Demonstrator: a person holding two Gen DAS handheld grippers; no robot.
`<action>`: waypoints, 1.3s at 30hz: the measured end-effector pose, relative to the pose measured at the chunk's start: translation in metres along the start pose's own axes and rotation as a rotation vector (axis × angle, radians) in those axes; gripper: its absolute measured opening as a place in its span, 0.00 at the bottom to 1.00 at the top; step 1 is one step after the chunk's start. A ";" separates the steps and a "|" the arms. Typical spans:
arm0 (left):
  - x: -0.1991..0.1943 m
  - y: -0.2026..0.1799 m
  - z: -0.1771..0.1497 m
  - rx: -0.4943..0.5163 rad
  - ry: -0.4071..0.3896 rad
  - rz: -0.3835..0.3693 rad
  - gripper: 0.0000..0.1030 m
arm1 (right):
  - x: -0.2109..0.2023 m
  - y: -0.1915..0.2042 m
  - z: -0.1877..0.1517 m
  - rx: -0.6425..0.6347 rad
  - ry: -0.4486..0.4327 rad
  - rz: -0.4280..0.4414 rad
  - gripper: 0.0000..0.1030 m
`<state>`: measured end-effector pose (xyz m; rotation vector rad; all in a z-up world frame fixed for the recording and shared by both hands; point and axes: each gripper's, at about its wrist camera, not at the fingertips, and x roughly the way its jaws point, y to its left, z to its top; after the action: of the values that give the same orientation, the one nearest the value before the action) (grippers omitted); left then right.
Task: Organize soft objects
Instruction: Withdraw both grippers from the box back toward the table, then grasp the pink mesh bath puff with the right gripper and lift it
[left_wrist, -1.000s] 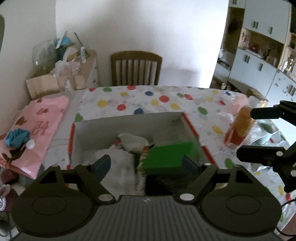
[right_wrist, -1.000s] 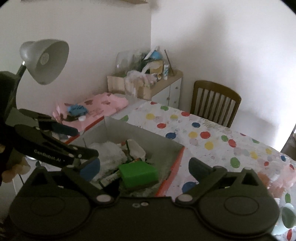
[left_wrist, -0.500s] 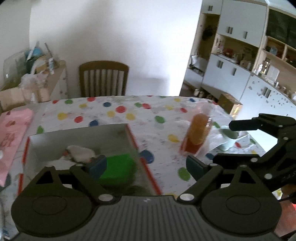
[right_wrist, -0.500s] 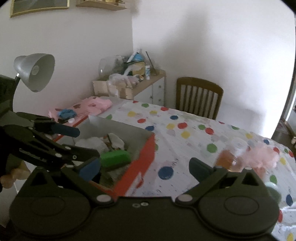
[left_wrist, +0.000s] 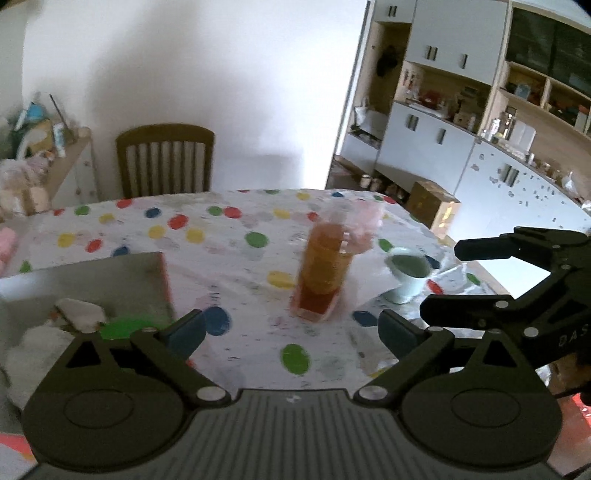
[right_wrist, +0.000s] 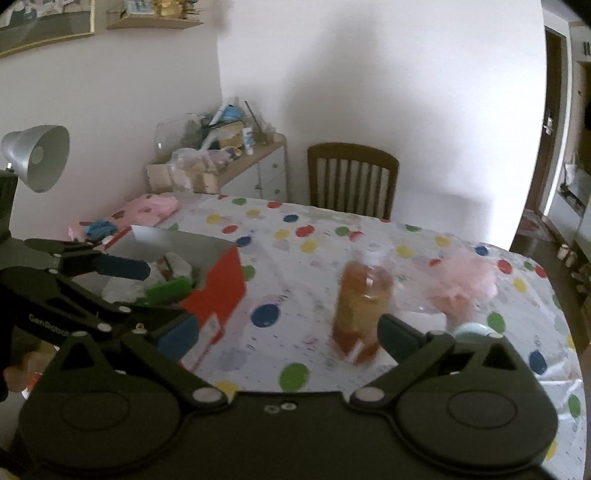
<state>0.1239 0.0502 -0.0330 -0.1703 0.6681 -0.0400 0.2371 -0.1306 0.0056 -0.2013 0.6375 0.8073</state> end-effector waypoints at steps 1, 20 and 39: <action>0.003 -0.005 0.000 -0.004 -0.001 -0.007 0.97 | -0.002 -0.006 -0.002 0.004 0.002 -0.002 1.00; 0.084 -0.106 -0.005 0.035 0.096 -0.088 1.00 | -0.014 -0.134 -0.026 0.084 0.029 -0.109 1.00; 0.167 -0.155 -0.043 0.304 0.198 -0.196 1.00 | 0.043 -0.228 -0.003 0.093 0.119 -0.126 1.00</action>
<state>0.2307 -0.1244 -0.1420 0.0629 0.8323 -0.3485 0.4232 -0.2619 -0.0385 -0.2042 0.7648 0.6462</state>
